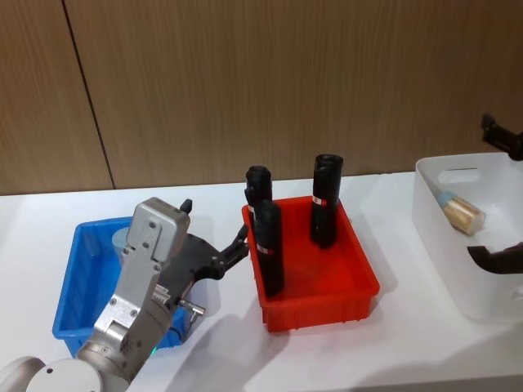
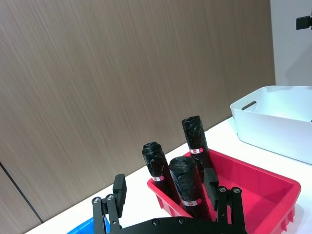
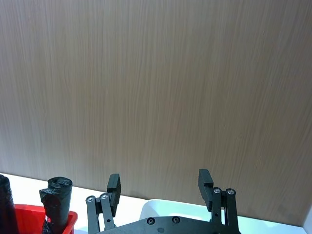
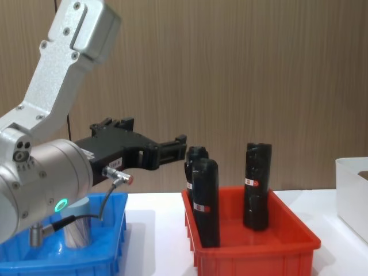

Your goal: Pick the cotton swabs from the blue box and place them into the white box.

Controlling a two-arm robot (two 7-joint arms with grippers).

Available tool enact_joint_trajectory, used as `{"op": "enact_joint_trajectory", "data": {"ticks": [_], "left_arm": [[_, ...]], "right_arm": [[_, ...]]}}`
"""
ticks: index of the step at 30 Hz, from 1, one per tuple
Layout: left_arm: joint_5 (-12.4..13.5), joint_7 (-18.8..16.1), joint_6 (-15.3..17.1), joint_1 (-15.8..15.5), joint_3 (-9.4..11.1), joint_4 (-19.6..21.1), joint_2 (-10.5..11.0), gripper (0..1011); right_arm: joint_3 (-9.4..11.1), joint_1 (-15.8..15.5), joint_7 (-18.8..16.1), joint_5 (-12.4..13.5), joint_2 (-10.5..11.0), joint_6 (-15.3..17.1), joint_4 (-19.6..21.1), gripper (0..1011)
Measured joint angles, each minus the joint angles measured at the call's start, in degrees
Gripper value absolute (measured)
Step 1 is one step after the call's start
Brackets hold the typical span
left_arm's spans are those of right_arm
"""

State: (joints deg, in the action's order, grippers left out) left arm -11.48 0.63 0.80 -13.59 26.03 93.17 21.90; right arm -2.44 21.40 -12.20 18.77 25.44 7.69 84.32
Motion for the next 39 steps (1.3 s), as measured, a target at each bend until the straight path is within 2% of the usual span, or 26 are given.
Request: {"op": "enact_joint_trajectory", "data": {"ticks": [39], "left_arm": [[0.0, 0.0, 0.0, 0.0, 0.0, 0.0, 0.0, 1004]], "right_arm": [[0.07, -0.15, 0.04, 0.04, 0.07, -0.13, 0.16, 1002]]}}
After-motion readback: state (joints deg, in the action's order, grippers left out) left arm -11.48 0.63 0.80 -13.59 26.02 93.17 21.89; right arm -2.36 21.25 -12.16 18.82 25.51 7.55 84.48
